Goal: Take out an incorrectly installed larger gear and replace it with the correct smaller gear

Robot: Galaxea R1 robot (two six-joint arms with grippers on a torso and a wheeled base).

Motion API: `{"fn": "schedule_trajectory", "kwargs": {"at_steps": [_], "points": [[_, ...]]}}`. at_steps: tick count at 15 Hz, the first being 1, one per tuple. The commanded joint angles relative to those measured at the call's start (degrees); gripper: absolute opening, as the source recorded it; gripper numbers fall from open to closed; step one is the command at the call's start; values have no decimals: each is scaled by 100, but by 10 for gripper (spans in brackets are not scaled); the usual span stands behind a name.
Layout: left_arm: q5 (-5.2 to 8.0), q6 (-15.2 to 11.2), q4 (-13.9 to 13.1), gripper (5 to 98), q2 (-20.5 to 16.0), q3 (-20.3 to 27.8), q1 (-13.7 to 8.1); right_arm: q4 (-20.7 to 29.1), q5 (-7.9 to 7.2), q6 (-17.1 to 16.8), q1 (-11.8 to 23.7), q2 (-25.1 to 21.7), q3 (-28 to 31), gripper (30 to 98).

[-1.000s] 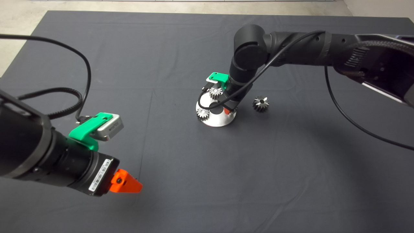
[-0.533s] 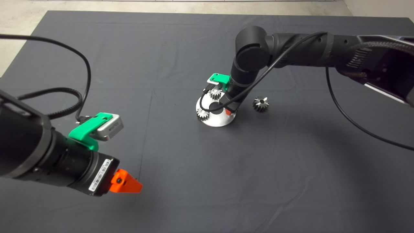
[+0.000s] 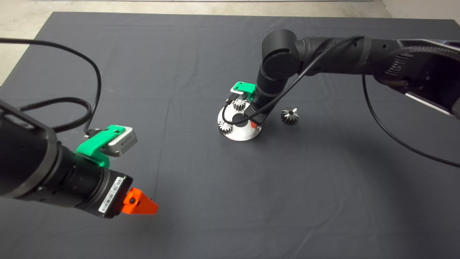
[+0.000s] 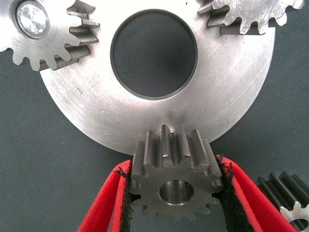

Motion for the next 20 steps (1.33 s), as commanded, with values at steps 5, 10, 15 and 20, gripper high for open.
{"fn": "schedule_trajectory", "kwargs": {"at_steps": [5,10,15,20], "points": [[30,2,-90,982,12,84,-64,-147,-785,-28,23,-8,-86,395],[30,2,-90,982,-5,84,-64,-200,-785,-28,-202,0,-112,395],[21,2,-90,982,-14,84,-64,-235,-785,-28,-223,35,-156,395],[21,2,-90,982,-5,84,-64,-253,-785,-28,-189,79,-191,396]]}}
